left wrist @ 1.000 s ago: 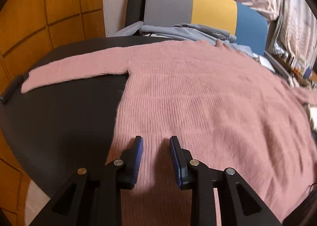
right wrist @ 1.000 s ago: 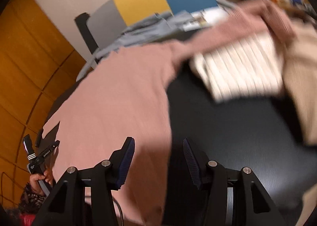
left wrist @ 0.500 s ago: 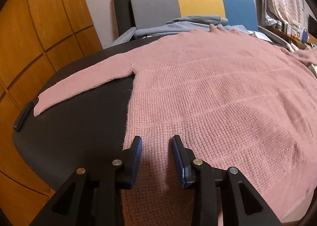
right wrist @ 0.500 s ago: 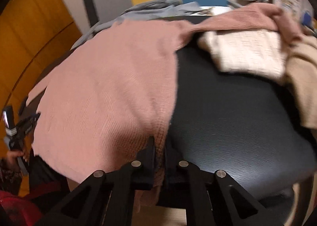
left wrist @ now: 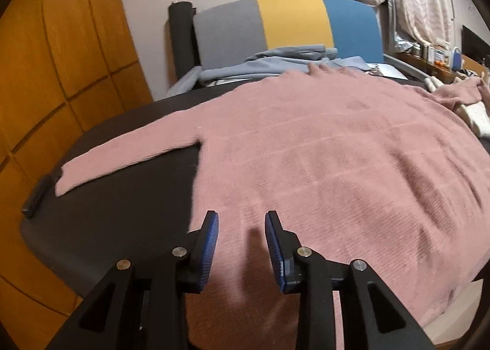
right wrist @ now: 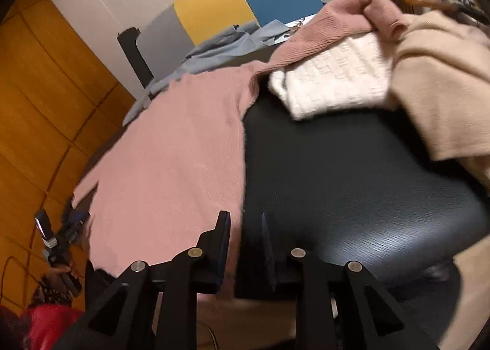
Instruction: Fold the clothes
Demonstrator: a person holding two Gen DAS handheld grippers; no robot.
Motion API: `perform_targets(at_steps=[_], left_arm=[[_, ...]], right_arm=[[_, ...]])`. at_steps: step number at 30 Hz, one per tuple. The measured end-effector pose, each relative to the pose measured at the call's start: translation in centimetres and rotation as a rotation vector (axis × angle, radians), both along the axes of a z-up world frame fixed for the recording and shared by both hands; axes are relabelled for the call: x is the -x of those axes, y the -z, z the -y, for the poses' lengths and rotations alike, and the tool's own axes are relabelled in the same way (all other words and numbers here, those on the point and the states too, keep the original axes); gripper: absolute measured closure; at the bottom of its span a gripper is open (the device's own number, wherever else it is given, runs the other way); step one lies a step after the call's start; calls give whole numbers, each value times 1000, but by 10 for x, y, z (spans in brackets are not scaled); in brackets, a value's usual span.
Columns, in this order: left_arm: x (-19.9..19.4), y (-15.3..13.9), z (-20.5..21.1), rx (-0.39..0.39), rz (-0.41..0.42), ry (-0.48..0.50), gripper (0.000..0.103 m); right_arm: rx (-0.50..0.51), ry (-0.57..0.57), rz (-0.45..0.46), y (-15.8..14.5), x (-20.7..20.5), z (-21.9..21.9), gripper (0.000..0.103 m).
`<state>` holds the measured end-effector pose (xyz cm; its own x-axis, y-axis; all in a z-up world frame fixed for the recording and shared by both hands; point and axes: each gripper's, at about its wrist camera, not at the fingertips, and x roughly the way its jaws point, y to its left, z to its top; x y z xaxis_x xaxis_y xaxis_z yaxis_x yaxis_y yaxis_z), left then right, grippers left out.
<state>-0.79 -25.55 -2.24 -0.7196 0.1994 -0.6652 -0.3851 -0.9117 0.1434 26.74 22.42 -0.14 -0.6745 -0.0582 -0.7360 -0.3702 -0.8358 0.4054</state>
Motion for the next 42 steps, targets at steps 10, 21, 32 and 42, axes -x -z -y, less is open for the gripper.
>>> perform_targets(at_steps=[10, 21, 32, 42], left_arm=[[-24, 12, 119, -385, 160, -242, 71], [-31, 41, 87, -443, 258, -124, 66], [0, -27, 80, -535, 305, -14, 94], [92, -42, 53, -556, 316, -57, 100]], right_arm=[[13, -151, 92, 30, 25, 43, 57], [-16, -131, 110, 37, 46, 60, 54], [-65, -110, 59, 2, 53, 51, 94], [-65, -37, -56, -27, 95, 25, 94]])
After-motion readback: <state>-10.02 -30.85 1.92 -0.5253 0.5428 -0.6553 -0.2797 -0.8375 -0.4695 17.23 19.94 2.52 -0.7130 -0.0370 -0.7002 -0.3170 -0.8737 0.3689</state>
